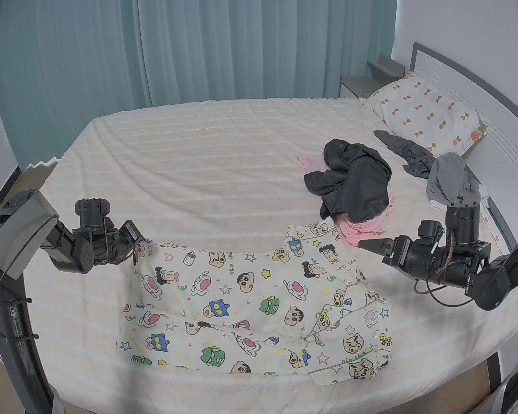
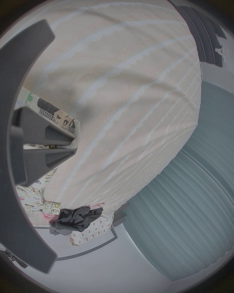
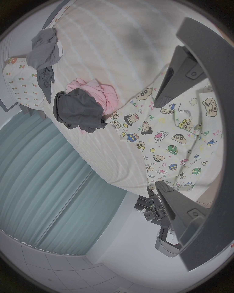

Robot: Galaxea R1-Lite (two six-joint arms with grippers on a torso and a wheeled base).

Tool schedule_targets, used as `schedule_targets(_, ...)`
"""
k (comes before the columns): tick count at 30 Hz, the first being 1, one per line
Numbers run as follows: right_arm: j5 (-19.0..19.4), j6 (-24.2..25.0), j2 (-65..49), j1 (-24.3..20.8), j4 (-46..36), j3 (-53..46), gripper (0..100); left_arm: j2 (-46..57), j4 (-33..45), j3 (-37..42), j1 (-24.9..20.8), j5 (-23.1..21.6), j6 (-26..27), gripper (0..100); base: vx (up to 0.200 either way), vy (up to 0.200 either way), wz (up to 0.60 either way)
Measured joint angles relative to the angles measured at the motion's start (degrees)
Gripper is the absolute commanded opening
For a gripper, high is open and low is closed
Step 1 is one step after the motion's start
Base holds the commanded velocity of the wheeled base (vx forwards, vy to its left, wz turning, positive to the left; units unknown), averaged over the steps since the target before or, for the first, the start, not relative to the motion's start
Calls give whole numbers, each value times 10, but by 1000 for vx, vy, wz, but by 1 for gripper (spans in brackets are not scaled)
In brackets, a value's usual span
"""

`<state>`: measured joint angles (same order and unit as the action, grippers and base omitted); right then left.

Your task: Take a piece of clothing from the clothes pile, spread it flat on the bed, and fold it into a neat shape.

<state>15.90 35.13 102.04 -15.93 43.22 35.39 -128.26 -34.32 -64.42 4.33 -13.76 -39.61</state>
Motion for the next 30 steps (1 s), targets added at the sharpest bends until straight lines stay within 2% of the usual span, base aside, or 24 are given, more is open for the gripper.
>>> schedule_targets(10,4,-15,98,14,-21,126,100,-3,18,-37,0,12,-5,0,0,0,0)
schedule_targets(19,6,-61,218,45,-132,287,100,-21,44,-84,-2,43,-29,0,0,0,0)
schedule_targets(30,12,-77,344,56,-250,478,100,-34,68,-106,-12,50,-34,0,0,0,0)
